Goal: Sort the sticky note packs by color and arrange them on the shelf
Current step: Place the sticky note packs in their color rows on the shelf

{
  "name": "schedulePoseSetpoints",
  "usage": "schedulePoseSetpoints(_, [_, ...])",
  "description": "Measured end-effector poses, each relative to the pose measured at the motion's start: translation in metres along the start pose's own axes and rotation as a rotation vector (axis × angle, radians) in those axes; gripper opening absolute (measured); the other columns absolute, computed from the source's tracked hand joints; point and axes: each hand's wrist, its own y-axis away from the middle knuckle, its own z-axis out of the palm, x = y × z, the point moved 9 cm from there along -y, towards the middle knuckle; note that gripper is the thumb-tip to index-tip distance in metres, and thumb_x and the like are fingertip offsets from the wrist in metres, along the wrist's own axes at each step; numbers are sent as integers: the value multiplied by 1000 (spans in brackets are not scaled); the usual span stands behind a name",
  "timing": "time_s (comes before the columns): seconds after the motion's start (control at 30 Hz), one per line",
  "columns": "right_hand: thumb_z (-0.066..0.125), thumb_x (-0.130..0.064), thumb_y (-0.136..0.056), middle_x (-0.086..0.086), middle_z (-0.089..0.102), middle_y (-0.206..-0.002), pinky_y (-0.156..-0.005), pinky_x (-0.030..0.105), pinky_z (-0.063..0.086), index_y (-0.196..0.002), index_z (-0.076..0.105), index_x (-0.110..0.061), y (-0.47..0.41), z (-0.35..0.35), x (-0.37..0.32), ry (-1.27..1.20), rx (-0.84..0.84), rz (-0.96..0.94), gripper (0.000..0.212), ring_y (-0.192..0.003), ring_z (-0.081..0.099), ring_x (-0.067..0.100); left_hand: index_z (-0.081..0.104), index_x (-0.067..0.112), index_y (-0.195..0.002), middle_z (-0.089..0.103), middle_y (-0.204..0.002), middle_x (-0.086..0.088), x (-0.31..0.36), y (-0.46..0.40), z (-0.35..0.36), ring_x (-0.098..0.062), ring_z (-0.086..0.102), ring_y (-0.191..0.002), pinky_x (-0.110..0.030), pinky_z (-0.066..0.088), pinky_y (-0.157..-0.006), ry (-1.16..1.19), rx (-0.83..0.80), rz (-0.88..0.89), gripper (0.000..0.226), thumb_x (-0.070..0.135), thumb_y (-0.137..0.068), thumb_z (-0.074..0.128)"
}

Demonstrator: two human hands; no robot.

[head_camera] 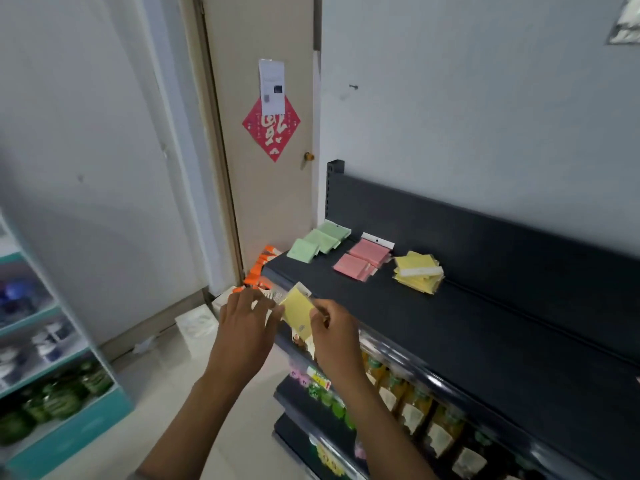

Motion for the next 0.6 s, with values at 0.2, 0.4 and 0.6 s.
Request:
schedulePoseSetpoints(0.2, [47, -26, -104, -8, 62, -115, -68, 9, 50, -124, 61, -23, -10, 36, -18, 31, -27, -40, 25, -100, 61, 2, 71, 16, -105, 63, -114, -9, -36, -9, -11, -32, 58, -108, -50, 52, -88, 18, 13, -40, 18, 30, -95, 66])
schedulePoseSetpoints(0.4, [48, -26, -104, -6, 65, -112, -67, 8, 50, -121, 63, -23, -28, 64, -29, 47, -55, -63, 23, -98, 63, 3, 69, 19, -114, 63, -122, -7, -68, -11, -10, -30, 58, -114, -47, 49, -94, 16, -23, -119, 22, 32, -96, 66])
schedulePoseSetpoints(0.6, [48, -26, -104, -6, 63, -114, -66, 7, 48, -124, 62, -21, -58, 75, -24, 18, -51, -54, 25, -100, 62, 5, 66, 19, -124, 60, -129, -5, -78, -32, 13, -28, 54, -122, -45, 46, -102, 14, -61, -157, 32, 38, -100, 56])
